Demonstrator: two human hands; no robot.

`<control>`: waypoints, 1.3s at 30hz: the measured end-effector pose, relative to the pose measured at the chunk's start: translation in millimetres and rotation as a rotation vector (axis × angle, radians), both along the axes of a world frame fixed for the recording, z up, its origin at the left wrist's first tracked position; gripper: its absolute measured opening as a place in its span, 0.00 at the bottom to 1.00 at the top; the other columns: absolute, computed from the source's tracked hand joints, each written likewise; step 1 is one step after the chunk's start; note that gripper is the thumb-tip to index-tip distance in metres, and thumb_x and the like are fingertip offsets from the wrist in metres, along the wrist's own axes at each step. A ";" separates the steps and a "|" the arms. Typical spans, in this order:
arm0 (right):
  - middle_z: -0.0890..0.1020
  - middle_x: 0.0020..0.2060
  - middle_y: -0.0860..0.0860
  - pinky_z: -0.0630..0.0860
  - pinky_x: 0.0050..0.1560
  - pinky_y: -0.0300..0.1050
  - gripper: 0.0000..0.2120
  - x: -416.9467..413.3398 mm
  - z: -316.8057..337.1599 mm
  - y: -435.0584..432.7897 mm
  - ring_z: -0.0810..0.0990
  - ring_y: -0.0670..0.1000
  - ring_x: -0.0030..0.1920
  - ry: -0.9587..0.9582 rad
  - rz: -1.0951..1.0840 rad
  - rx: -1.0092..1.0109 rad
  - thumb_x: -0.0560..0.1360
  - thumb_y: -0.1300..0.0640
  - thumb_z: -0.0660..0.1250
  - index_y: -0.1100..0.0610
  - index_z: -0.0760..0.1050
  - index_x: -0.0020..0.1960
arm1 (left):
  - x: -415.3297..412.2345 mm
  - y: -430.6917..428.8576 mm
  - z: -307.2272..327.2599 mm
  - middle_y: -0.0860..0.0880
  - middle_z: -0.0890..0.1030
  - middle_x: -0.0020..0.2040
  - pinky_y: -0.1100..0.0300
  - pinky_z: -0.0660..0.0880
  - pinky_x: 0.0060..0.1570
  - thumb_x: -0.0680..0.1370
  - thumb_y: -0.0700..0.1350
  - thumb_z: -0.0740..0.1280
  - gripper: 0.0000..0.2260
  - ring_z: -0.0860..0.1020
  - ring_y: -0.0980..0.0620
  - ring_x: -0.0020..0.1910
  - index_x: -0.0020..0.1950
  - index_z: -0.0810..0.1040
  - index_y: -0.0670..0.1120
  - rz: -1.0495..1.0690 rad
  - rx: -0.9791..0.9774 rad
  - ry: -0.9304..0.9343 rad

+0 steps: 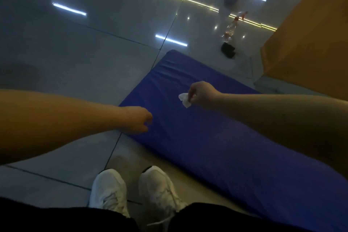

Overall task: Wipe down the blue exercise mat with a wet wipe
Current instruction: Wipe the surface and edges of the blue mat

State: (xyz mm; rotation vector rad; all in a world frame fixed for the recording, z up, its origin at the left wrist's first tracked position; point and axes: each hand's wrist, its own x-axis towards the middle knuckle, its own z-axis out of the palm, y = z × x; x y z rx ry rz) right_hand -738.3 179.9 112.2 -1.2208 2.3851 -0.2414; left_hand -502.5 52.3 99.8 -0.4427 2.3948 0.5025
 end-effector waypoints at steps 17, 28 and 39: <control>0.80 0.52 0.57 0.73 0.60 0.44 0.05 76.9 -202.2 70.8 0.78 0.52 0.54 -0.056 0.243 -0.183 0.80 0.58 0.65 0.59 0.78 0.52 | -51.1 2.0 -136.8 0.46 0.57 0.77 0.48 0.76 0.62 0.79 0.57 0.68 0.31 0.59 0.42 0.75 0.77 0.61 0.48 0.001 -0.227 -0.077; 0.73 0.48 0.50 0.77 0.58 0.53 0.09 -50.1 -190.6 34.1 0.77 0.55 0.51 0.058 -0.281 -0.158 0.80 0.65 0.62 0.58 0.70 0.41 | -42.0 16.5 -162.7 0.44 0.44 0.81 0.44 0.69 0.71 0.79 0.57 0.69 0.41 0.47 0.38 0.79 0.82 0.48 0.45 0.073 -0.272 -0.060; 0.72 0.49 0.47 0.76 0.50 0.47 0.07 82.6 -192.1 94.9 0.72 0.47 0.46 -0.202 0.333 -0.200 0.84 0.54 0.61 0.52 0.74 0.47 | -44.6 20.6 -161.4 0.44 0.45 0.81 0.43 0.67 0.72 0.78 0.56 0.70 0.41 0.48 0.38 0.79 0.82 0.50 0.45 0.095 -0.291 -0.058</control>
